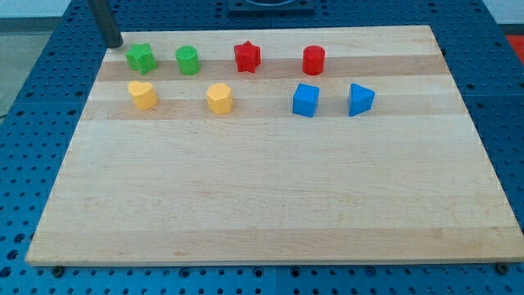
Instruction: Push the green star down a bit
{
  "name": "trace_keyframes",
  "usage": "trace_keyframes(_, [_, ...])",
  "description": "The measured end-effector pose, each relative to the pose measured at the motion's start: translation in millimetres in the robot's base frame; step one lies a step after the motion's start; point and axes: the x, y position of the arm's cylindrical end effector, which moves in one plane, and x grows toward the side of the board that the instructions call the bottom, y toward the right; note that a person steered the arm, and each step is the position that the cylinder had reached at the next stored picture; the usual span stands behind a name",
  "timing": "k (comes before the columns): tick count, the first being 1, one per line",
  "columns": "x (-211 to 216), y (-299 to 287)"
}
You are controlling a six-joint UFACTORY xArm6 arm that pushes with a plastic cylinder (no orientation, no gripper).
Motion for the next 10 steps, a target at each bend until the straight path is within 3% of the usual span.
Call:
trace_keyframes(5, [-2,0])
trace_keyframes(6, [-28,6])
trace_keyframes(8, [-15,75])
trace_keyframes(9, [-8,58])
trace_keyframes(10, [30,55])
